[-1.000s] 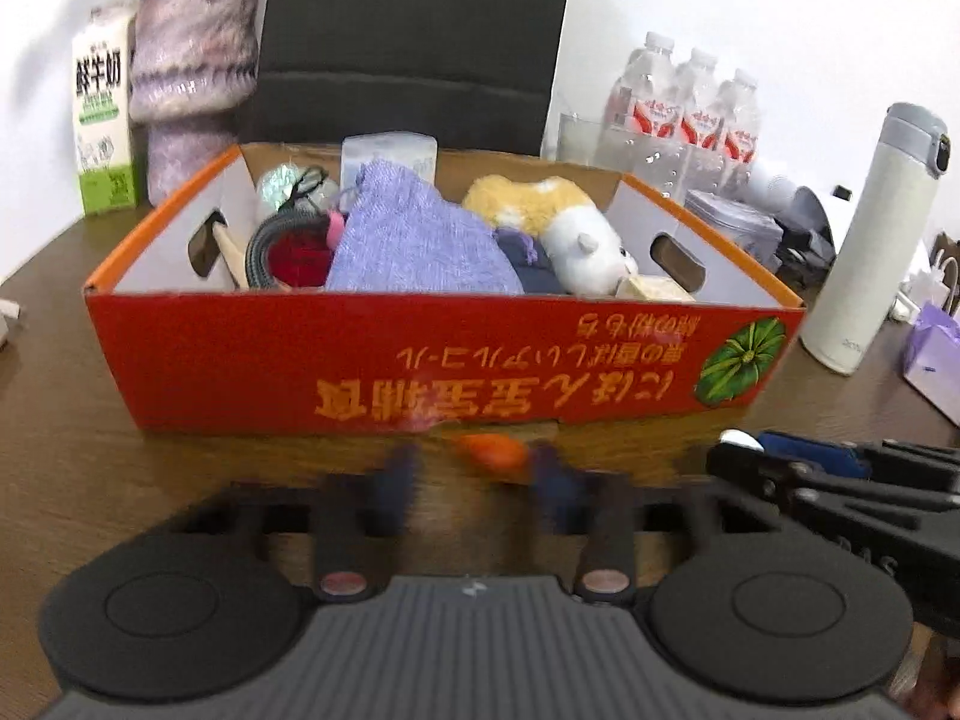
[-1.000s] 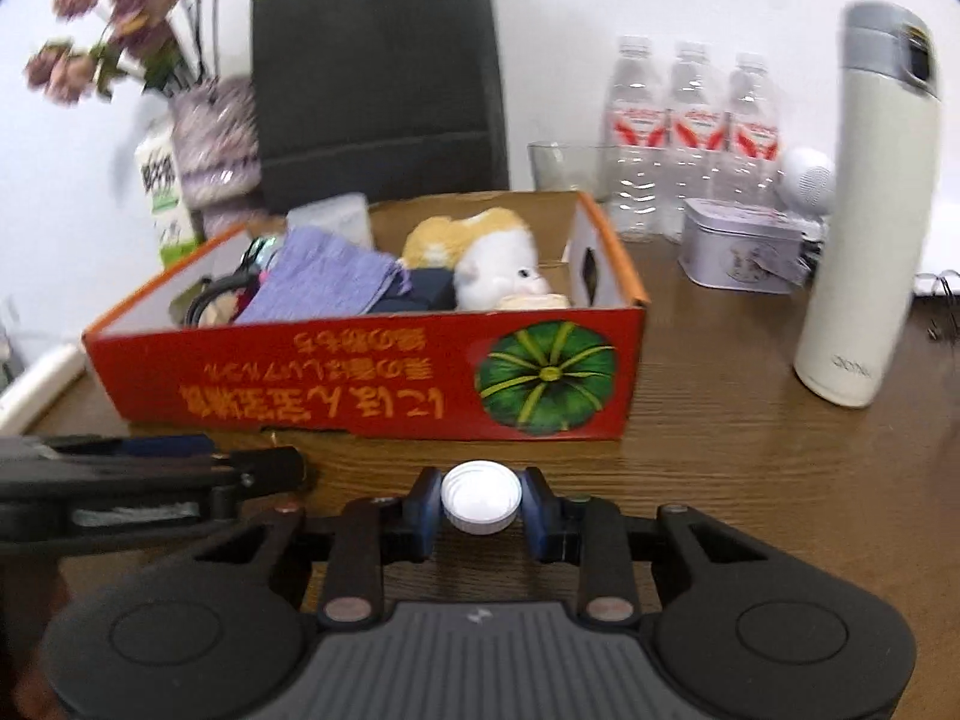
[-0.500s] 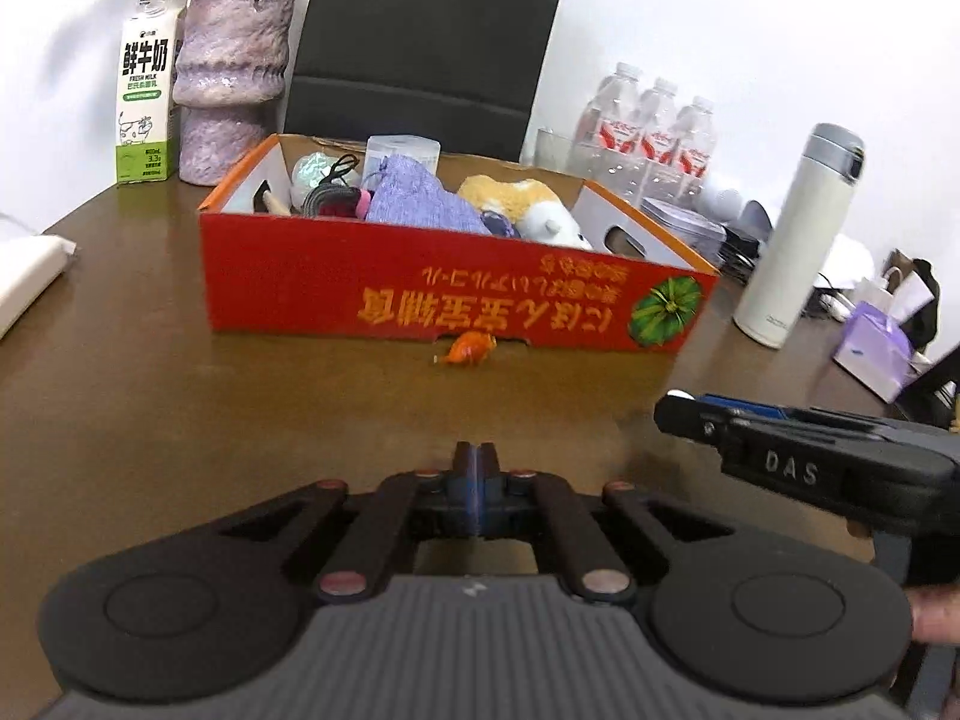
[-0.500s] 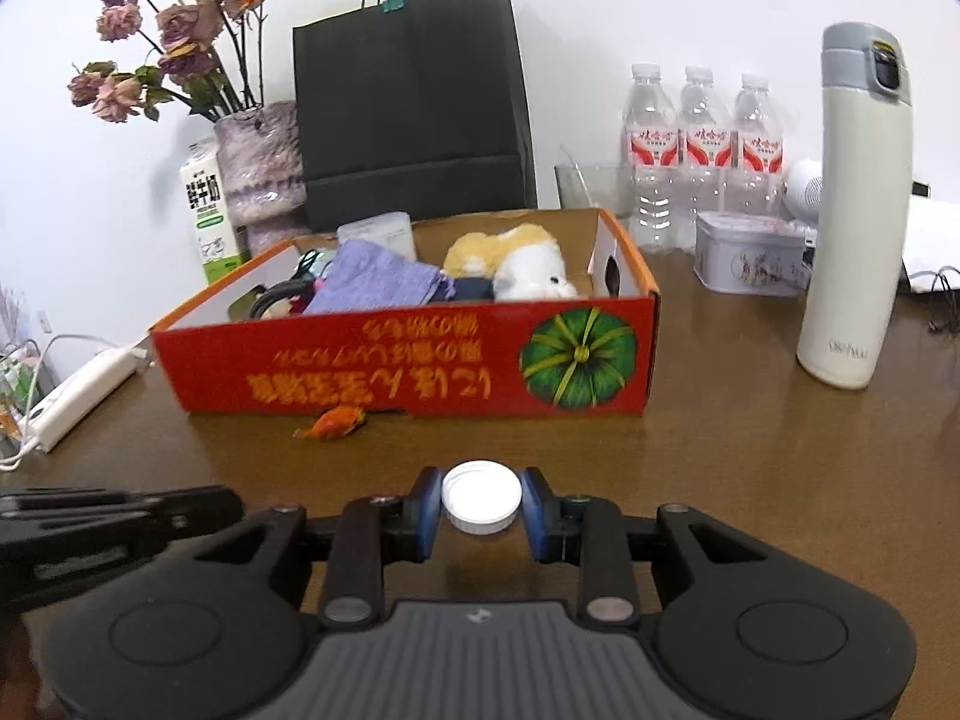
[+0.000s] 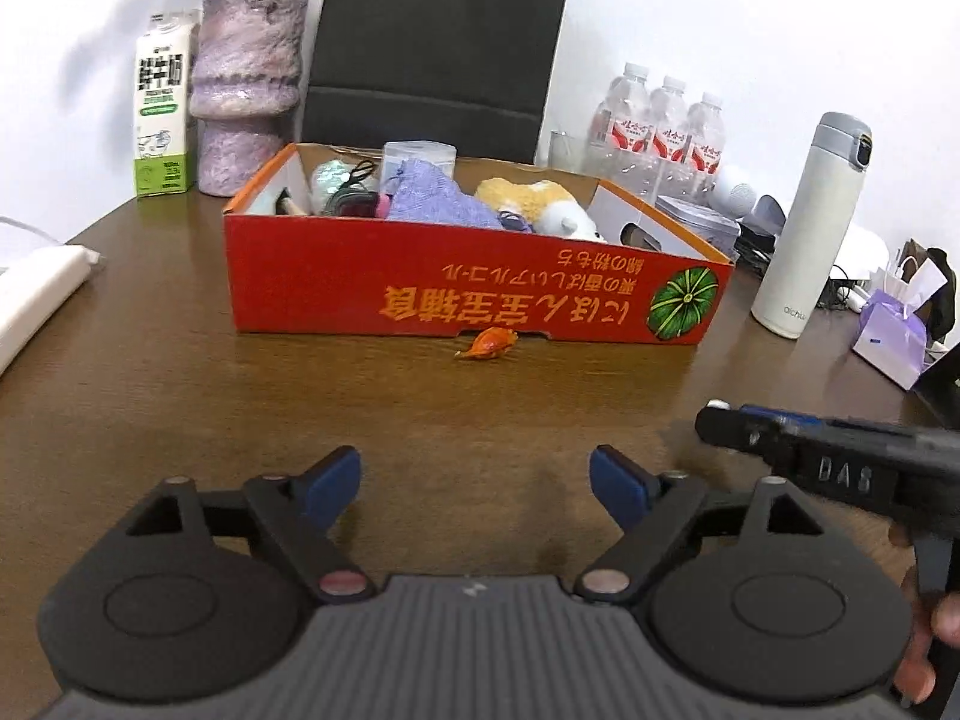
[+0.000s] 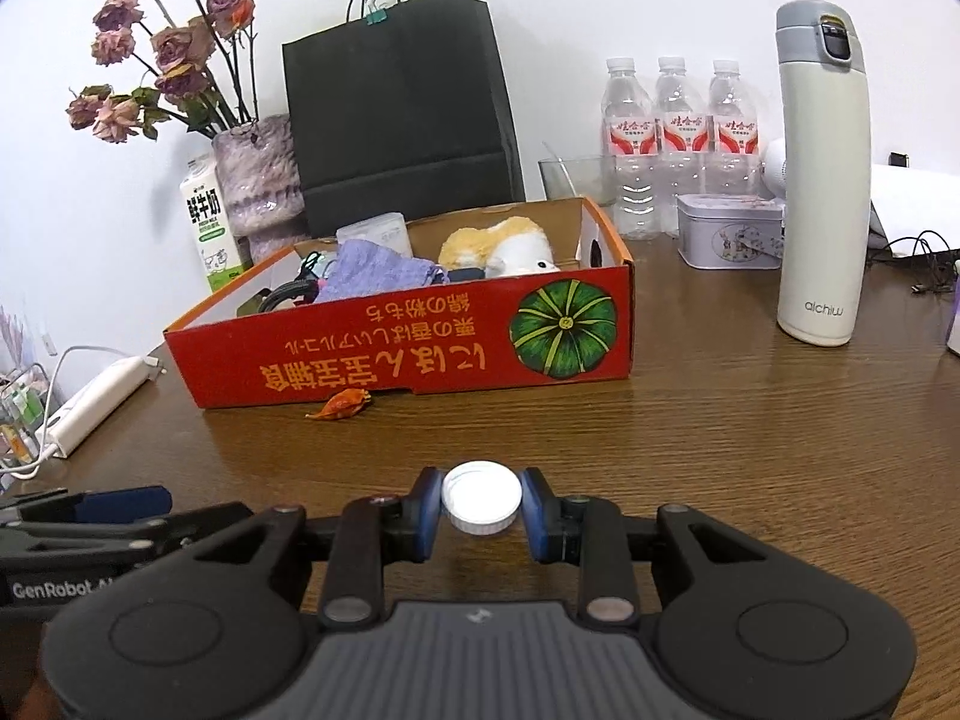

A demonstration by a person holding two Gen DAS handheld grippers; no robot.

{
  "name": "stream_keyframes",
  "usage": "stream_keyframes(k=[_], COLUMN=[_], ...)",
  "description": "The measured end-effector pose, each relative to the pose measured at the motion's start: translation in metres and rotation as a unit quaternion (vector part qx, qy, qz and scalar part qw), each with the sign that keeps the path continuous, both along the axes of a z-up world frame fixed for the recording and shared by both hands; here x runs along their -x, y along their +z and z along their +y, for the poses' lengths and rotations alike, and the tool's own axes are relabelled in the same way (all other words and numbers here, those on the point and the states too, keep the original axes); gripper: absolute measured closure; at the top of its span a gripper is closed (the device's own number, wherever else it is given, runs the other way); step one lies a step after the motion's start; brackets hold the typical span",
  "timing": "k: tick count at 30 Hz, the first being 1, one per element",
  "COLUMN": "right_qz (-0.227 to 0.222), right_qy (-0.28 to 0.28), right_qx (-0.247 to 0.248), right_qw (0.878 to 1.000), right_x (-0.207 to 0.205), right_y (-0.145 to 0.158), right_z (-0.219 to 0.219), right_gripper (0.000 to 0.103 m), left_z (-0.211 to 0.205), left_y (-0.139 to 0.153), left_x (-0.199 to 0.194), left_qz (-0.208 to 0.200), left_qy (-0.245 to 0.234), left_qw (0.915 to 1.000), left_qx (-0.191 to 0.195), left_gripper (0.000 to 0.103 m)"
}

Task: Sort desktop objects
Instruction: 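Grasp the orange toy with left gripper while right gripper grasps the last white cap, then drop the orange toy into the box with left gripper while right gripper drops the cap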

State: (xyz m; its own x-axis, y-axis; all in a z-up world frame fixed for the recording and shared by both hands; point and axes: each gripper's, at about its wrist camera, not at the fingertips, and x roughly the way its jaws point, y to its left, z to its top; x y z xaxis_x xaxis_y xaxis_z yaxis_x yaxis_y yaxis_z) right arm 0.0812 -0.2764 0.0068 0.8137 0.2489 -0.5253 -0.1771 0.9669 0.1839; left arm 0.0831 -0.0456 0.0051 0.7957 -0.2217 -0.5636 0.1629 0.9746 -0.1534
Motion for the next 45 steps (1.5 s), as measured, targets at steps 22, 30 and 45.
stream_keyframes(k=[22, 30, 45], right_qz=[0.000, -0.012, -0.051], right_qy=[0.022, 0.028, 0.079], right_qx=[0.010, 0.012, 0.025], right_qw=[1.000, 0.999, 0.995], right_x=[0.001, 0.006, 0.107], right_y=[0.000, 0.002, 0.039], right_z=[0.007, 0.011, 0.049], right_gripper=[0.076, 0.076, 0.076], left_z=[-0.034, 0.002, 0.027], left_y=[-0.003, 0.027, 0.057], left_x=[-0.074, 0.027, 0.115], left_qz=[0.009, -0.021, -0.075], left_qy=[-0.030, -0.028, -0.028], left_qw=[0.9984, 0.9994, 0.9968], left_qx=[-0.047, 0.008, 0.002], left_gripper=[0.089, 0.089, 0.089])
